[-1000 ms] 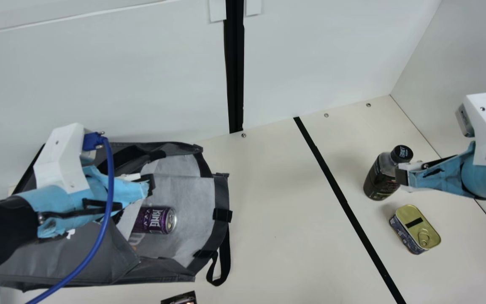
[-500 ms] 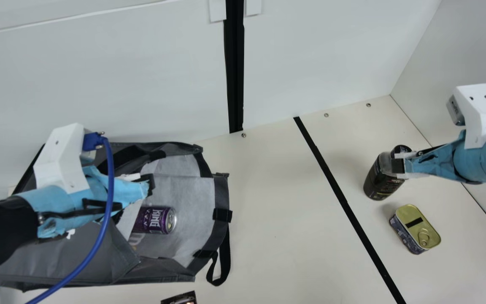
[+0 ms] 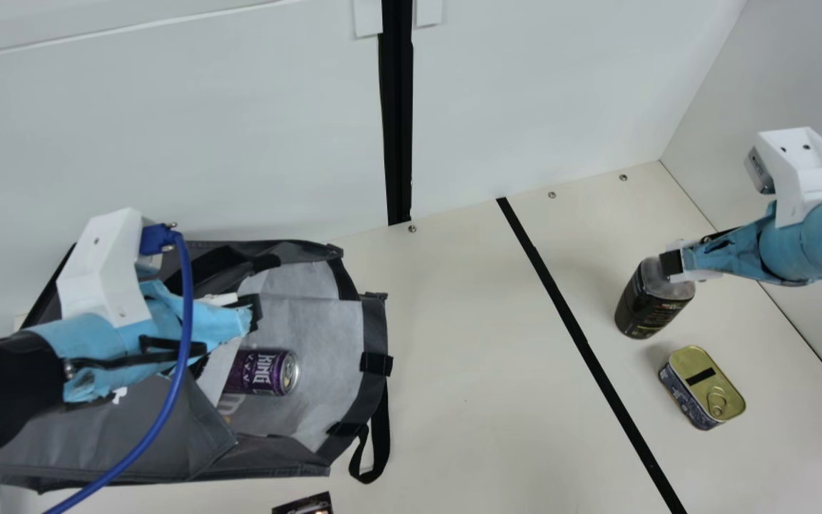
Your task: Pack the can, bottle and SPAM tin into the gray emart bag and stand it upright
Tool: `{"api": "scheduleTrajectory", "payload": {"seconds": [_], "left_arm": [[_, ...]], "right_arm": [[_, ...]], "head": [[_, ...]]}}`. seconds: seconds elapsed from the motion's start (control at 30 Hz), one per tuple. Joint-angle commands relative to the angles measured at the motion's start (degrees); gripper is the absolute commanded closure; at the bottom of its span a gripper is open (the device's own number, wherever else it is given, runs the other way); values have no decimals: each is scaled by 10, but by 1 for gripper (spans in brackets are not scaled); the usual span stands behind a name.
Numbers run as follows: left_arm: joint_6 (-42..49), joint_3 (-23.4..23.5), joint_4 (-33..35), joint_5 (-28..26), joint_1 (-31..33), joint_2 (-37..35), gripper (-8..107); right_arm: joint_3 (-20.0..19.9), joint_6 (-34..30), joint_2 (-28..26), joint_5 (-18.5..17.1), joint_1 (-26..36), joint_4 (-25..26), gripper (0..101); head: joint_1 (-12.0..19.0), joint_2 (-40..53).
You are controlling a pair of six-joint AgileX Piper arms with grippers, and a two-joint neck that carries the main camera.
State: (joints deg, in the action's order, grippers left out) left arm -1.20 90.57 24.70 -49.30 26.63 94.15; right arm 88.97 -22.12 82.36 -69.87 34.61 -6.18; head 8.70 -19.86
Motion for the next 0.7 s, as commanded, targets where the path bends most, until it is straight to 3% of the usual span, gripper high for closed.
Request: {"api": "scheduleTrajectory", "payload": {"seconds": [0.0,0.67], "left_arm": [[0,0,0,0,0,0,107],[0,0,0,0,0,0,107]], "right_arm": [[6,-2,12,0,1,3,6],[67,-10,116,0,-6,14,6]], "head": [[13,-1],[13,-1]]}}
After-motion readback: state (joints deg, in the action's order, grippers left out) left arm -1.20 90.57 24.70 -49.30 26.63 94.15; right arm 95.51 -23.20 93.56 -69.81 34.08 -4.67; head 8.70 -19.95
